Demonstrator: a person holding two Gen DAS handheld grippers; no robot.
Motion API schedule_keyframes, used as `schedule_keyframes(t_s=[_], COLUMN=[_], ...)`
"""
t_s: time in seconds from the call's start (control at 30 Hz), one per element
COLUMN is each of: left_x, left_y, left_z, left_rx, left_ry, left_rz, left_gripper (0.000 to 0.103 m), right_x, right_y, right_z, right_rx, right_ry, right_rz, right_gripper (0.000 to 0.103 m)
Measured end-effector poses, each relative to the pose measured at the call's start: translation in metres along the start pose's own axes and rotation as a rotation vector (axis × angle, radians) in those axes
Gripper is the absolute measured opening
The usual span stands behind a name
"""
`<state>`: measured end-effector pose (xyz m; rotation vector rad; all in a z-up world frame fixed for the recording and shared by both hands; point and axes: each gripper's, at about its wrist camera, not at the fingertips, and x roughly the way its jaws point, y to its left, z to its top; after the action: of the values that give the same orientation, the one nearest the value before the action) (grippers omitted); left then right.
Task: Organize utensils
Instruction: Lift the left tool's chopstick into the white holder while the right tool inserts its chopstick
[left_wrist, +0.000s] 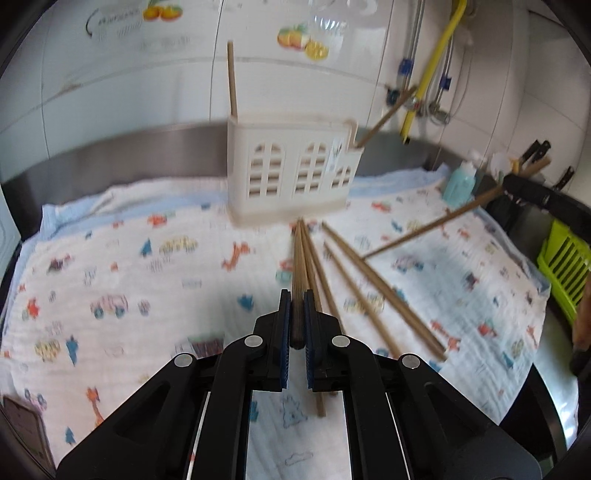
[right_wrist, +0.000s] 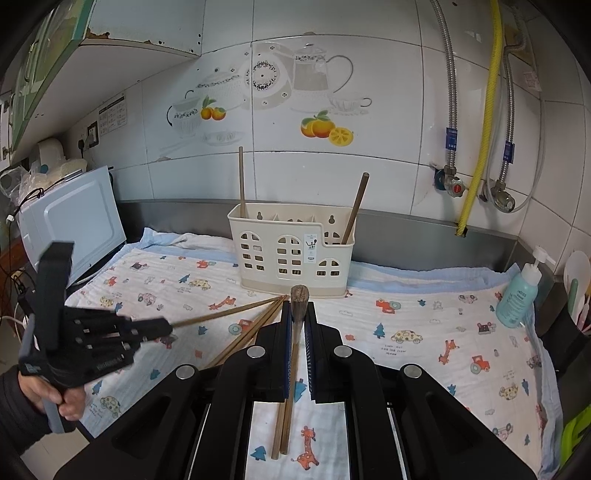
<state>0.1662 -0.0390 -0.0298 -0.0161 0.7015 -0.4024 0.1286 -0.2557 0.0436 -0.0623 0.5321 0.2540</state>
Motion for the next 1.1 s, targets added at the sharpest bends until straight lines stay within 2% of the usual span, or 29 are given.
schedule_keyframes(t_s=[0.33, 0.57, 0.93, 1.1], left_x=[-0.003, 0.001, 0.000, -0.007], left_y=[-0.004, -0.009, -0.009, -0.007], left_z=[0.022, 0.050, 0.105, 0.128], left_rx=[0.012, 0.040, 0.088, 0.100], left_ry=[-0.073, -0.082, -0.092, -0.109], left_rz=[-0.020, -0.020, 0.000, -0.001], left_gripper=[0.006, 0.005, 0.005, 0.005], right_x=[0.006, 0.008, 0.004, 0.012], right_y=[-0.001, 0.001, -0.013, -0.025], right_z=[0.009, 0.030, 0.125, 0.163], right_rx=[0.002, -0.019, -0.058, -0.046], right_ry=[-0.001, -0.020, -0.101, -0.131], right_rz=[0.013, 0.020, 0.021, -0.011], right_gripper=[0.007, 0.007, 0.007, 0.007])
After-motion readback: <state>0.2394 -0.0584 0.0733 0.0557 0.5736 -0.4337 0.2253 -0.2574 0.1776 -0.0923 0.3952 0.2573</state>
